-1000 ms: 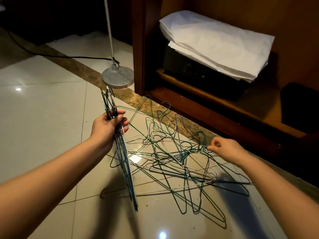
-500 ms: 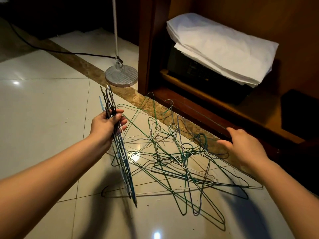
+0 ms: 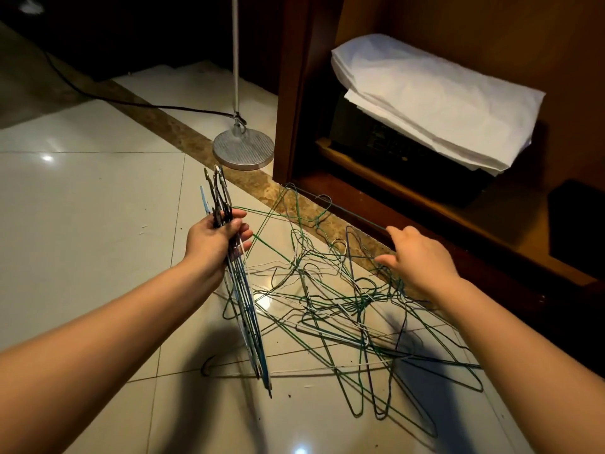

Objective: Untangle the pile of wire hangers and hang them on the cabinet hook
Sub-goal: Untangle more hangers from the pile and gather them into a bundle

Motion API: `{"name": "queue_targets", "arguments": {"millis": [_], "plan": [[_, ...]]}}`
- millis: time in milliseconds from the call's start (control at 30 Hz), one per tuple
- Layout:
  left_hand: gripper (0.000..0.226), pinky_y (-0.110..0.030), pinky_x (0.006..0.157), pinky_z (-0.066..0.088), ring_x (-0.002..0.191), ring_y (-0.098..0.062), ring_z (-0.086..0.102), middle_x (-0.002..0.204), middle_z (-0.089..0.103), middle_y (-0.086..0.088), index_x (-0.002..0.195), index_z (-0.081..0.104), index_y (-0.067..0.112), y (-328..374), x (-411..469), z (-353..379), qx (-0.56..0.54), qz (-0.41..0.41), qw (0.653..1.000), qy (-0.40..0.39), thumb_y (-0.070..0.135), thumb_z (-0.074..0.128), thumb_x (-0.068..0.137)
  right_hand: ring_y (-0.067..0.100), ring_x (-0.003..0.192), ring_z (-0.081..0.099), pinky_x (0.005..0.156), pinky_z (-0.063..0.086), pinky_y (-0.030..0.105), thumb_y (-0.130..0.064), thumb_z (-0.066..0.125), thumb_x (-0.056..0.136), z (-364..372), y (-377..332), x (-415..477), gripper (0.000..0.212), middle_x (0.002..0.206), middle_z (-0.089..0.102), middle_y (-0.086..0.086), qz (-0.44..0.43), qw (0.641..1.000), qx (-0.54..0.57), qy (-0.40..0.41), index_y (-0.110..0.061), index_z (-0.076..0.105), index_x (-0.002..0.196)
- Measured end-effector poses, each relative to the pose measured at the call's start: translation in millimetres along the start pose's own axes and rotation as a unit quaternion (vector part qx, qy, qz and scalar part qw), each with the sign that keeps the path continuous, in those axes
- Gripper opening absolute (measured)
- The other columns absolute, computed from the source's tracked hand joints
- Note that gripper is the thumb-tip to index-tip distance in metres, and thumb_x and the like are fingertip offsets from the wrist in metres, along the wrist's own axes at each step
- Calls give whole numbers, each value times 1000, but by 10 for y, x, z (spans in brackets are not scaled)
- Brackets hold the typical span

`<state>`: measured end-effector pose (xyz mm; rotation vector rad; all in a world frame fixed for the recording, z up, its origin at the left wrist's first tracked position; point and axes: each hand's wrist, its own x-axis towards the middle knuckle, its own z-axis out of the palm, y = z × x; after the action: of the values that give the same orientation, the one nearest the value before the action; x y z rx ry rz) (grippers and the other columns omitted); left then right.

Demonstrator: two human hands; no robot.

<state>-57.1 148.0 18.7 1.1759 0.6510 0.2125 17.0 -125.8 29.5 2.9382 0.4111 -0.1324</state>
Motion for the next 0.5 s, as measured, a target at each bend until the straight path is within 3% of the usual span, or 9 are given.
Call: {"name": "queue_targets", "arguments": {"millis": [100, 233, 300, 367, 433, 500], "plan": [[21, -24, 66, 56, 75, -16, 62, 80, 59, -8, 85, 60, 15, -14, 2, -26, 0, 0, 1000, 1, 2, 46, 95, 28, 106, 56, 73, 47, 35, -55, 43, 90, 30, 5, -83, 63, 125, 50, 10, 34, 998, 53, -24, -13, 35, 137], [21, -23, 63, 56, 75, -16, 62, 80, 59, -8, 85, 61, 16, -50, 6, -6, 2, 0, 1000, 20, 4, 47, 95, 24, 111, 55, 90, 44, 34, -46, 34, 96, 240, 107, -413, 53, 126, 57, 12, 104, 965, 233, -53, -10, 47, 133], [21, -23, 63, 56, 74, -15, 62, 79, 59, -7, 84, 60, 16, -74, -6, 54, 4, -1, 1000, 25, 4, 46, 95, 6, 76, 62, 72, 48, 31, -37, 30, 99, 361, 113, -614, 47, 95, 67, 13, 135, 899, 413, -43, -7, 59, 121], [21, -26, 67, 56, 74, -15, 61, 79, 58, -6, 84, 59, 16, -99, -42, 142, 6, -5, 1000, 18, 4, 46, 95, 0, 44, 49, 45, 40, 18, -28, 29, 101, 418, 74, -778, 37, 69, 61, 11, 162, 824, 544, -11, -12, 60, 114], [19, -29, 72, 54, 73, -16, 60, 78, 57, -6, 85, 59, 15, -125, -108, 251, 3, -10, 1000, 2, 3, 46, 94, 5, 50, 53, 43, 39, 14, -23, 32, 101, 461, 8, -892, 31, 71, 60, 11, 188, 769, 610, 30, -16, 59, 111], [17, -27, 68, 54, 71, -16, 60, 77, 56, -6, 87, 58, 13, -140, -193, 360, 1, -13, 1000, -13, 1, 47, 94, 13, 71, 61, 57, 45, 17, -21, 33, 100, 492, -104, -979, 28, 80, 64, 5, 198, 739, 640, 69, -17, 61, 105]]}}
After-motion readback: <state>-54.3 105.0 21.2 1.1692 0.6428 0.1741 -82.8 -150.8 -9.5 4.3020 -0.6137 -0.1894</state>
